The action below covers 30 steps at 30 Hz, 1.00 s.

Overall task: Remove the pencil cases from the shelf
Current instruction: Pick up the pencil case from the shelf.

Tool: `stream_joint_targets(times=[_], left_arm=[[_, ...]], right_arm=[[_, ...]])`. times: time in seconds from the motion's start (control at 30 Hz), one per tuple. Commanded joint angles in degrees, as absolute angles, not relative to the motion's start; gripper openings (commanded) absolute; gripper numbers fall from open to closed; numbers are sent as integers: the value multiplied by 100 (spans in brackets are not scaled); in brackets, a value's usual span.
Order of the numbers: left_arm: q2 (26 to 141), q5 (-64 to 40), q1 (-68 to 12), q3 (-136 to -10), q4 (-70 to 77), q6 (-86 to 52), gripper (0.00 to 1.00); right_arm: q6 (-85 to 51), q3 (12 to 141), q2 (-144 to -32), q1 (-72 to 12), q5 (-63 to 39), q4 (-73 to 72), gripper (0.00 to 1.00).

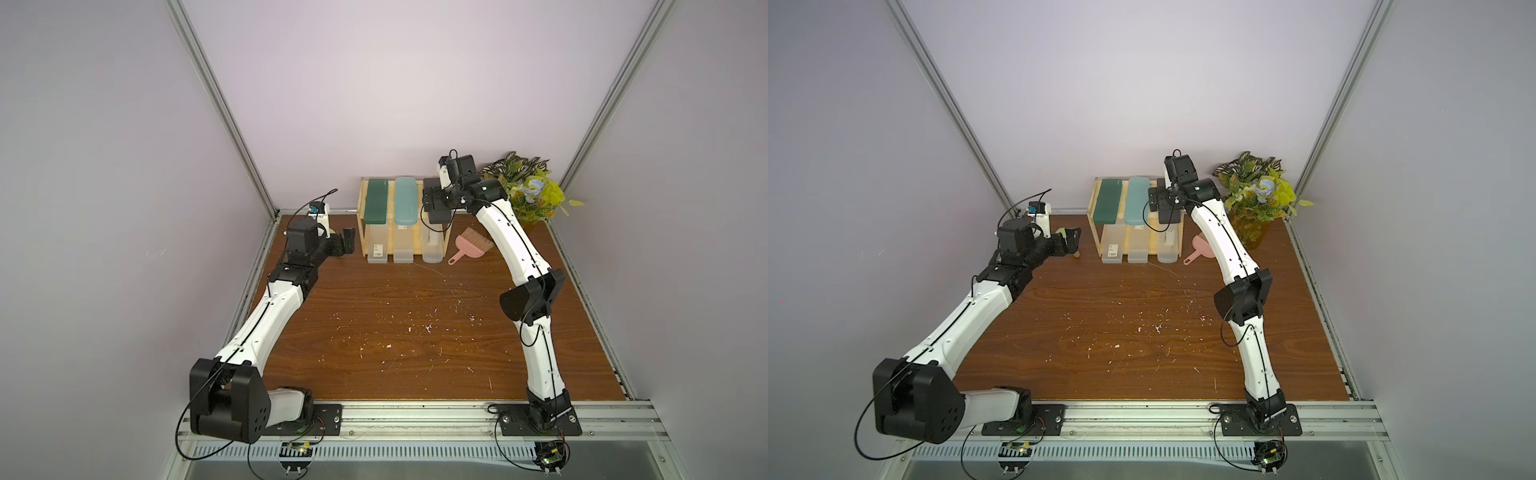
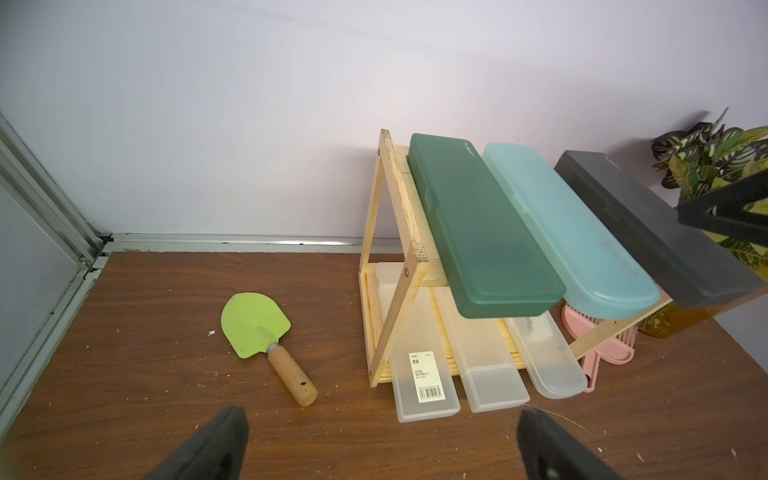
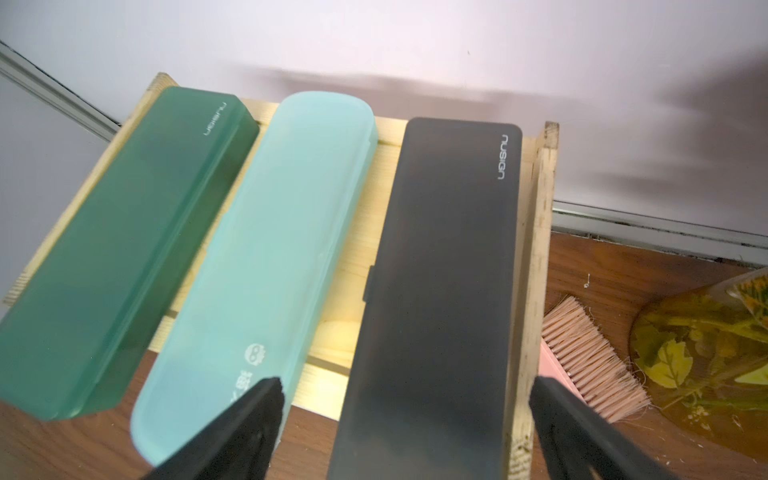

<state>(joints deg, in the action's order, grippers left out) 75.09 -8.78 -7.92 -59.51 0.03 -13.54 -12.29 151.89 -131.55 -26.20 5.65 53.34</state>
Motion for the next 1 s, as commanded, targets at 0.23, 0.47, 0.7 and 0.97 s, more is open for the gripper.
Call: stream_joint_targets(times=[0.23, 0.47, 0.7, 0.97], left_arm=[[7526, -888, -852, -5794, 88, -1397, 99], [7515, -862, -852, -5745, 70, -1370, 99], [7481, -821, -853, -5714, 44, -1336, 99], [7480, -808, -853, -5704, 26, -1346, 99]], right_arm=[[-1266, 15162, -13074, -2668, 574, 5362, 99], [-1274, 15034, -13130, -2689, 571, 5379, 99], [-1301, 15003, -13188, -2731, 620, 5402, 99], [-1322, 15003, -13280, -2768, 755, 5474, 99]])
